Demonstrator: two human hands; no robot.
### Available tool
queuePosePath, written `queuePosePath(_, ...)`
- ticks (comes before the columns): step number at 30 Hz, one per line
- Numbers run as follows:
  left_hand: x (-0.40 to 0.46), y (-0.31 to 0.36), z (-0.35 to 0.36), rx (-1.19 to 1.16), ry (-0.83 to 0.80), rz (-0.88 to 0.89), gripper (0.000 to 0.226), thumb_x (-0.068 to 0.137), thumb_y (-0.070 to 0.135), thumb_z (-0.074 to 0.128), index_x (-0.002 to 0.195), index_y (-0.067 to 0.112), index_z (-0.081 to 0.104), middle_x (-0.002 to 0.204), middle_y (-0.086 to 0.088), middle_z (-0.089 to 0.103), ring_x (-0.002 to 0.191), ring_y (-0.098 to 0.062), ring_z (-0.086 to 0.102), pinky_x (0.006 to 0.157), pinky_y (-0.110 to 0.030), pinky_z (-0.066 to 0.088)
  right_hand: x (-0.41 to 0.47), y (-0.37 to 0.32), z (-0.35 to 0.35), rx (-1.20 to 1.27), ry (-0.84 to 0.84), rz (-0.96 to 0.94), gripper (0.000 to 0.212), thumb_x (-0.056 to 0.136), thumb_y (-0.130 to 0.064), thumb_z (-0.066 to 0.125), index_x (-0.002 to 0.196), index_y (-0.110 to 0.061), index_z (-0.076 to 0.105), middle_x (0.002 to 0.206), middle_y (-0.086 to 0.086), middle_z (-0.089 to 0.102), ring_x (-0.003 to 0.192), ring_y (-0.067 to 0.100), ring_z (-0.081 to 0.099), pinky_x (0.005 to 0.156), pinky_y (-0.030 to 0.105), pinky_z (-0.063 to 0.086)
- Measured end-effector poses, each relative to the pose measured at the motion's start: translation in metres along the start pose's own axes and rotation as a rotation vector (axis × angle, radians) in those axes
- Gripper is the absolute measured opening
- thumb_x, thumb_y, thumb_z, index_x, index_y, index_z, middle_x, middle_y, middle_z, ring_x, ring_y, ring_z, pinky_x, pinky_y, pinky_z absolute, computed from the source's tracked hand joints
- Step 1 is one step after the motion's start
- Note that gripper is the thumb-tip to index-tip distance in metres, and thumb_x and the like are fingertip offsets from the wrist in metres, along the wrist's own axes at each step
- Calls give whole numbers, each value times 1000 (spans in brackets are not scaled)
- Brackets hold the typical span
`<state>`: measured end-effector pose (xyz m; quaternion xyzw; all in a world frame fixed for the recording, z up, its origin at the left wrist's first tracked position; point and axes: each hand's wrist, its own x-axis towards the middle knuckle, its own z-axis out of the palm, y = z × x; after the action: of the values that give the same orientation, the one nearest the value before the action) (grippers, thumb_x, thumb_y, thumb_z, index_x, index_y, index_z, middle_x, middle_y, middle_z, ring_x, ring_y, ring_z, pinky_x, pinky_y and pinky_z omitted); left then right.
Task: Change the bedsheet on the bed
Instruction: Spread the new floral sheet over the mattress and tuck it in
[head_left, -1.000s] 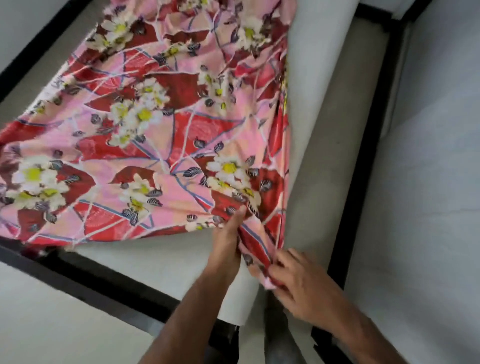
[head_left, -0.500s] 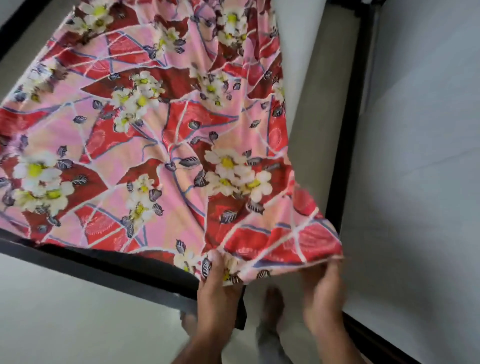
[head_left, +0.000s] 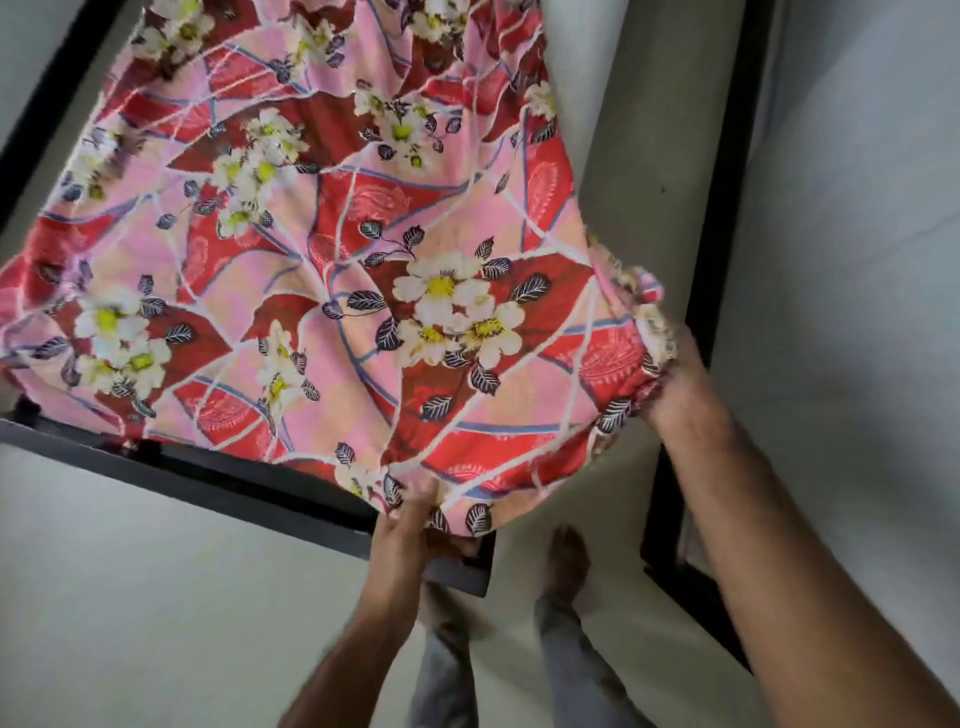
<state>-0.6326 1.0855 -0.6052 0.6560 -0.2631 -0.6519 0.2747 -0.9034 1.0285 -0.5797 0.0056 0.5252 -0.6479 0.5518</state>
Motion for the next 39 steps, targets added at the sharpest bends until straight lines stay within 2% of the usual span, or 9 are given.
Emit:
queuePosePath(3,-2,-33,-1,193,121,82,48,99,29,62,60,2,57,49,-10,54,44,-19,49,47,-25,38,-3,-6,-41,-48,194,-255,60,69,-52,84,111,-10,72,88,-4,75,83,14,71,77,29,57)
queuePosePath(6,-3,-62,-16,266,193,154,69,93,49,69,54,-2,43,47,-12,42,50,-18,40,49,-29,31,-36,26,-102,-88,503,-476,12,91,-21,64,99,-22,74,84,-12,72,81,7,65,75,26,54)
queuePosePath(12,-6,-103,-51,513,173,80,67,92,58,65,57,2,55,47,-16,56,43,-18,51,49,-38,45,-88,104,-169,-151,739,-353,33,93,-6,49,121,-8,66,114,10,68,106,24,65,96,42,55)
queuePosePath(17,-2,-105,-87,695,192,-11,53,101,47,55,63,12,65,53,-6,67,48,-22,65,55,-38,51,-91,137,-159,-423,602,-266,32,94,-2,47,98,-27,67,91,-15,72,87,1,66,77,23,57)
queuePosePath(20,19,-104,-112,690,265,-134,33,92,42,61,89,10,69,76,-5,75,55,-18,71,51,-32,49,-85,148,-146,-635,393,-29,27,96,-5,52,102,-26,69,99,-3,71,84,14,67,72,31,61)
queuePosePath(23,39,-85,-127,479,446,-225,59,79,37,63,125,2,52,108,-21,66,92,-35,70,65,-42,54,-76,174,-144,-930,170,313,21,98,2,48,109,-10,62,100,8,68,62,6,62,48,11,48)
queuePosePath(28,33,-6,-87,987,368,231,43,93,21,64,130,6,49,134,-17,48,123,-38,49,98,-52,43,-45,185,-166,-1451,-202,611,15,93,-19,59,81,-20,50,81,5,58,71,20,56,59,27,43)
queuePosePath(34,26,79,-8,1637,49,571,64,98,31,51,155,17,25,168,-11,12,155,-34,11,123,-62,16,-28,57,-90,-1591,-215,144,45,98,-23,60,138,-5,49,136,16,56,125,31,54,102,33,40)
queuePosePath(39,31,149,62,1743,10,739,68,101,30,43,160,17,15,170,-10,-9,155,-32,-14,125,-59,-1,-3,-55,-27,-1644,-204,-212,55,96,-30,62,144,-12,42,142,12,50,130,31,49,107,44,42)
